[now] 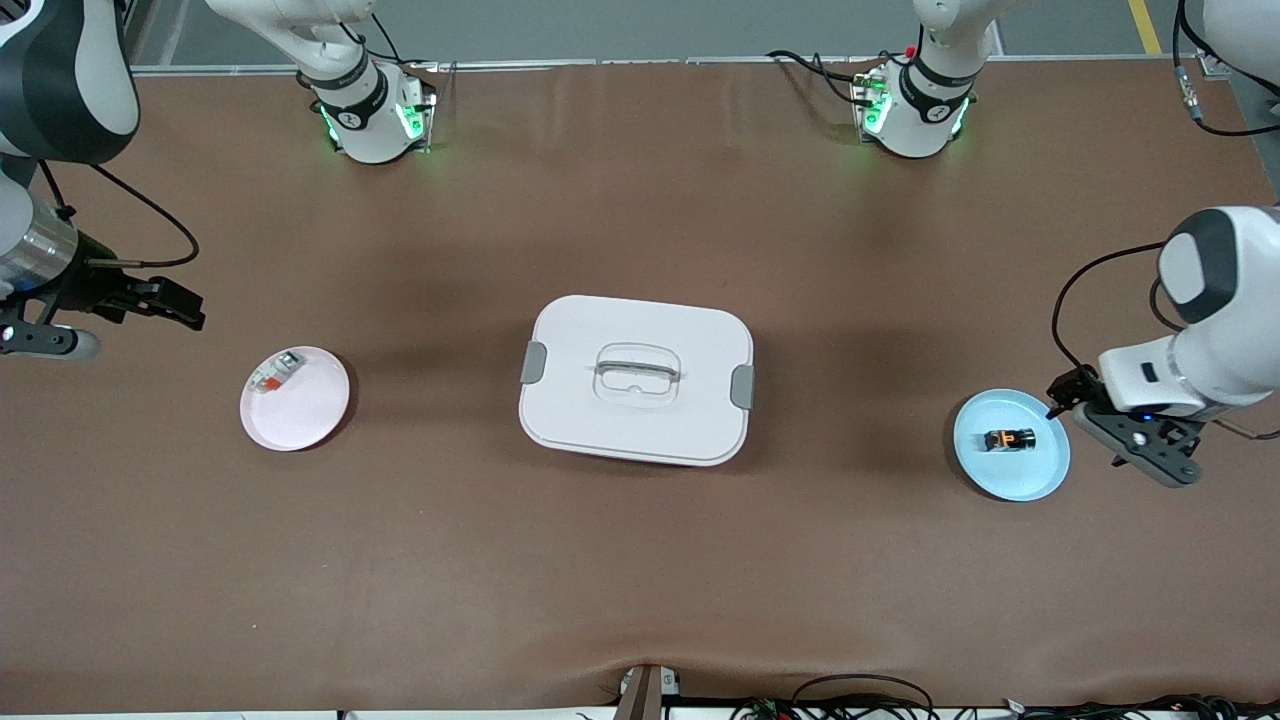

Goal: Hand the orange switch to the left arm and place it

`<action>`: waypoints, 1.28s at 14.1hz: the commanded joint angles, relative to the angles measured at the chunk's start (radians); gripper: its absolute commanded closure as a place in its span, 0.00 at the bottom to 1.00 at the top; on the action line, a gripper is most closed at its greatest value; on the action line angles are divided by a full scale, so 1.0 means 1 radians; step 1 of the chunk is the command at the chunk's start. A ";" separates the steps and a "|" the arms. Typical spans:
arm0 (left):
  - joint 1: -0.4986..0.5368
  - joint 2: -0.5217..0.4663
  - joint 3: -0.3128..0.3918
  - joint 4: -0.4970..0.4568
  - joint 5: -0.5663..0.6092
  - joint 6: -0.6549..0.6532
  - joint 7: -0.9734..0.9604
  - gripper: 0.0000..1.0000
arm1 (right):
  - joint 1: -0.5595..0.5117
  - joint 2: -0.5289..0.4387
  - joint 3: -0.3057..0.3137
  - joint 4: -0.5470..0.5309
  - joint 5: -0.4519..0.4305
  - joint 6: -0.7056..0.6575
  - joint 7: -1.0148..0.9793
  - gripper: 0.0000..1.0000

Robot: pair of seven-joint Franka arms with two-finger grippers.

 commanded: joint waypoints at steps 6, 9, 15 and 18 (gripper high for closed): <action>0.001 -0.094 -0.045 0.057 -0.055 -0.130 -0.504 0.00 | -0.010 -0.004 0.008 0.014 0.010 -0.016 0.001 0.00; -0.003 -0.084 -0.074 0.203 -0.055 -0.326 -0.698 0.00 | -0.010 -0.001 0.008 0.014 0.010 -0.014 -0.010 0.00; -0.107 -0.163 0.001 0.277 -0.040 -0.483 -0.834 0.00 | -0.008 -0.001 0.008 0.016 0.007 -0.011 -0.024 0.00; -0.254 -0.249 0.175 0.275 -0.045 -0.543 -0.831 0.00 | -0.011 -0.001 0.008 0.019 0.008 -0.014 -0.074 0.00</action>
